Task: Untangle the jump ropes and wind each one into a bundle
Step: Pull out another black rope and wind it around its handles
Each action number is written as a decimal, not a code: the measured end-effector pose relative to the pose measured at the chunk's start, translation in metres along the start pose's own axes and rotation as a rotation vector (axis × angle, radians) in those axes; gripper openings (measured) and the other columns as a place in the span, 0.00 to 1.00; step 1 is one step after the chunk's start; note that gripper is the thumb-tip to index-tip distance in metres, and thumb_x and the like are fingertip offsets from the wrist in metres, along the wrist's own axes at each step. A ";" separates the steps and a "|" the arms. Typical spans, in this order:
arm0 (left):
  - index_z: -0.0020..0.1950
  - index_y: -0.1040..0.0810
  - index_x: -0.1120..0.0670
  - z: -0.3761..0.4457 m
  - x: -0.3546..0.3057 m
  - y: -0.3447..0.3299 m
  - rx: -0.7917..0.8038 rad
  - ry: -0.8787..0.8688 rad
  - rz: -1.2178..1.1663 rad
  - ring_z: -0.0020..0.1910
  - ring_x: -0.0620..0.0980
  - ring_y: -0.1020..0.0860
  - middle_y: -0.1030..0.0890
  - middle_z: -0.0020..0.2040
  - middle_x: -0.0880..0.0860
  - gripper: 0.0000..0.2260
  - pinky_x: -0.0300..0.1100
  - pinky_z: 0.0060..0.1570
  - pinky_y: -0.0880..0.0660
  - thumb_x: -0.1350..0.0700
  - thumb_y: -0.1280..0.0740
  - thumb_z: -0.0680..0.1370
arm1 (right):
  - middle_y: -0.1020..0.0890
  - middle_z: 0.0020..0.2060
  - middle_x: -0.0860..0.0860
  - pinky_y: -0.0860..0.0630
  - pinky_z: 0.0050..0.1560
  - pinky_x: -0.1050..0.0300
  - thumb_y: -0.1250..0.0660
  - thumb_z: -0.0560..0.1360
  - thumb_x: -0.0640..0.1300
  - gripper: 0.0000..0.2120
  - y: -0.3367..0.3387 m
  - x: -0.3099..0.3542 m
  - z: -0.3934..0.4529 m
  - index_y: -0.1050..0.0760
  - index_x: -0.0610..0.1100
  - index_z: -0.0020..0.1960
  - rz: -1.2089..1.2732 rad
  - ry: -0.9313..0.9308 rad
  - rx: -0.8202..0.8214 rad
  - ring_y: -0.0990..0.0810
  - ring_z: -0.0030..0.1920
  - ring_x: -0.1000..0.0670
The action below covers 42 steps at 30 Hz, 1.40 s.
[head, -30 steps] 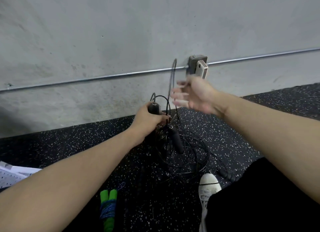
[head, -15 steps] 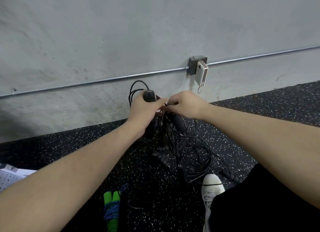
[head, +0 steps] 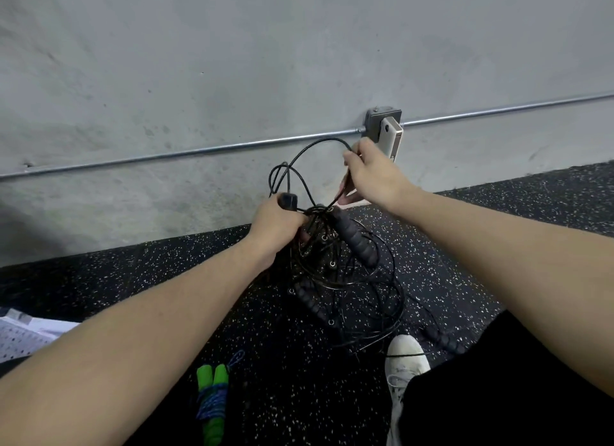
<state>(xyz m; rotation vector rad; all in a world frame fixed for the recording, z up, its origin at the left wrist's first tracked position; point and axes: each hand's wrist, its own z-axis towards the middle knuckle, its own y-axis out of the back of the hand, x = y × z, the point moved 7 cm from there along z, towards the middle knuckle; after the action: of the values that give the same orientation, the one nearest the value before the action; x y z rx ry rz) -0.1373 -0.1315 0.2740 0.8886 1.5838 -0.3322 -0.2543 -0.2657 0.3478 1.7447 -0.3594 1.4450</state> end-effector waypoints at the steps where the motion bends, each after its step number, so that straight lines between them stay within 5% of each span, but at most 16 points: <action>1: 0.47 0.25 0.55 0.001 -0.002 0.000 -0.008 -0.008 -0.034 0.27 0.48 0.20 0.21 0.34 0.54 0.09 0.44 0.33 0.22 0.66 0.27 0.75 | 0.21 0.33 0.41 0.24 0.25 0.57 0.45 0.85 0.44 0.07 -0.002 0.001 0.001 0.35 0.41 0.51 -0.021 0.023 -0.007 0.19 0.25 0.47; 4: 0.41 0.26 0.52 0.003 -0.014 0.000 -0.004 -0.059 -0.106 0.27 0.44 0.22 0.22 0.30 0.47 0.12 0.38 0.28 0.26 0.63 0.24 0.74 | 0.20 0.29 0.46 0.24 0.33 0.54 0.44 0.85 0.46 0.08 -0.031 -0.002 -0.005 0.33 0.47 0.47 -0.186 0.092 0.205 0.17 0.32 0.41; 7: 0.42 0.25 0.52 0.005 -0.013 0.001 0.019 0.002 -0.174 0.33 0.51 0.19 0.20 0.34 0.52 0.11 0.43 0.34 0.21 0.61 0.23 0.72 | 0.17 0.33 0.43 0.18 0.37 0.49 0.44 0.85 0.46 0.08 -0.045 -0.005 -0.014 0.33 0.48 0.47 -0.158 0.037 0.340 0.16 0.35 0.40; 10: 0.47 0.23 0.55 0.011 0.001 0.008 -0.004 0.039 -0.096 0.32 0.52 0.17 0.19 0.38 0.55 0.08 0.43 0.32 0.21 0.62 0.25 0.74 | 0.25 0.24 0.48 0.18 0.36 0.45 0.47 0.86 0.43 0.09 -0.022 0.012 -0.004 0.35 0.45 0.47 0.097 0.045 0.184 0.24 0.25 0.46; 12: 0.49 0.23 0.57 0.014 0.010 0.014 -0.052 0.002 0.084 0.33 0.51 0.17 0.18 0.41 0.55 0.08 0.42 0.32 0.24 0.60 0.25 0.75 | 0.33 0.21 0.52 0.22 0.29 0.51 0.48 0.86 0.43 0.09 -0.007 0.016 0.002 0.36 0.46 0.46 0.314 -0.023 0.083 0.34 0.20 0.51; 16: 0.45 0.23 0.49 0.017 0.031 0.022 -0.131 -0.017 0.257 0.44 0.54 0.17 0.16 0.44 0.51 0.07 0.50 0.48 0.20 0.55 0.25 0.73 | 0.36 0.23 0.53 0.34 0.25 0.63 0.48 0.86 0.45 0.11 0.007 0.018 0.006 0.37 0.49 0.45 0.656 -0.124 0.030 0.42 0.21 0.53; 20: 0.52 0.20 0.51 0.016 0.037 0.019 -0.079 -0.036 0.165 0.51 0.49 0.19 0.17 0.49 0.46 0.08 0.42 0.52 0.26 0.58 0.25 0.76 | 0.35 0.24 0.51 0.22 0.31 0.55 0.49 0.86 0.47 0.10 0.010 0.003 0.008 0.37 0.47 0.46 0.757 -0.216 0.033 0.36 0.22 0.53; 24: 0.58 0.18 0.58 0.004 0.026 -0.012 0.251 -0.054 0.059 0.57 0.47 0.16 0.13 0.53 0.45 0.12 0.45 0.64 0.23 0.65 0.27 0.76 | 0.33 0.25 0.50 0.17 0.35 0.48 0.49 0.86 0.46 0.13 0.014 0.002 0.007 0.36 0.45 0.44 0.928 -0.246 -0.011 0.31 0.23 0.52; 27: 0.48 0.23 0.57 -0.007 0.021 -0.030 0.394 -0.106 0.082 0.55 0.52 0.15 0.13 0.52 0.51 0.09 0.49 0.63 0.23 0.67 0.26 0.76 | 0.31 0.23 0.49 0.17 0.35 0.47 0.49 0.86 0.47 0.15 0.020 0.000 0.011 0.35 0.44 0.42 1.073 -0.274 -0.075 0.28 0.24 0.51; 29: 0.47 0.28 0.57 -0.008 0.015 -0.031 0.350 -0.116 0.042 0.49 0.53 0.15 0.13 0.47 0.56 0.11 0.54 0.61 0.22 0.69 0.29 0.76 | 0.26 0.25 0.48 0.17 0.35 0.47 0.49 0.86 0.48 0.15 0.023 -0.006 0.015 0.34 0.44 0.44 1.077 -0.286 -0.096 0.22 0.26 0.49; 32: 0.50 0.31 0.56 -0.003 0.007 -0.026 0.268 -0.078 -0.073 0.46 0.56 0.16 0.13 0.45 0.57 0.13 0.56 0.53 0.20 0.71 0.31 0.77 | 0.15 0.42 0.43 0.16 0.41 0.43 0.50 0.86 0.49 0.14 0.023 -0.016 0.012 0.29 0.44 0.53 0.867 -0.339 -0.021 0.15 0.40 0.44; 35: 0.49 0.28 0.57 -0.001 -0.008 -0.020 0.216 -0.075 -0.235 0.46 0.58 0.14 0.14 0.49 0.62 0.12 0.54 0.47 0.17 0.70 0.28 0.75 | 0.17 0.56 0.42 0.16 0.47 0.44 0.50 0.85 0.46 0.15 0.006 -0.031 -0.005 0.28 0.43 0.62 0.350 -0.398 0.265 0.16 0.50 0.43; 39: 0.53 0.27 0.60 -0.005 -0.045 -0.008 0.140 -0.110 -0.458 0.42 0.56 0.14 0.13 0.45 0.56 0.13 0.46 0.39 0.17 0.67 0.25 0.74 | 0.20 0.58 0.51 0.17 0.54 0.49 0.40 0.83 0.48 0.10 -0.034 -0.043 -0.031 0.29 0.50 0.64 -0.438 -0.151 0.745 0.19 0.54 0.51; 42: 0.49 0.30 0.55 -0.008 -0.065 0.000 0.132 -0.145 -0.566 0.43 0.56 0.13 0.13 0.46 0.56 0.13 0.44 0.41 0.17 0.68 0.29 0.76 | 0.17 0.48 0.51 0.19 0.50 0.54 0.36 0.82 0.53 0.08 -0.044 -0.032 -0.028 0.24 0.51 0.48 -0.503 -0.022 0.659 0.17 0.49 0.52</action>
<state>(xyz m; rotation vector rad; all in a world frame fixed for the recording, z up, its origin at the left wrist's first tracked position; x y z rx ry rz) -0.1448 -0.1489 0.3365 0.4829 1.6691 -0.8885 -0.2534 -0.2260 0.3003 2.1502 0.5803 1.2340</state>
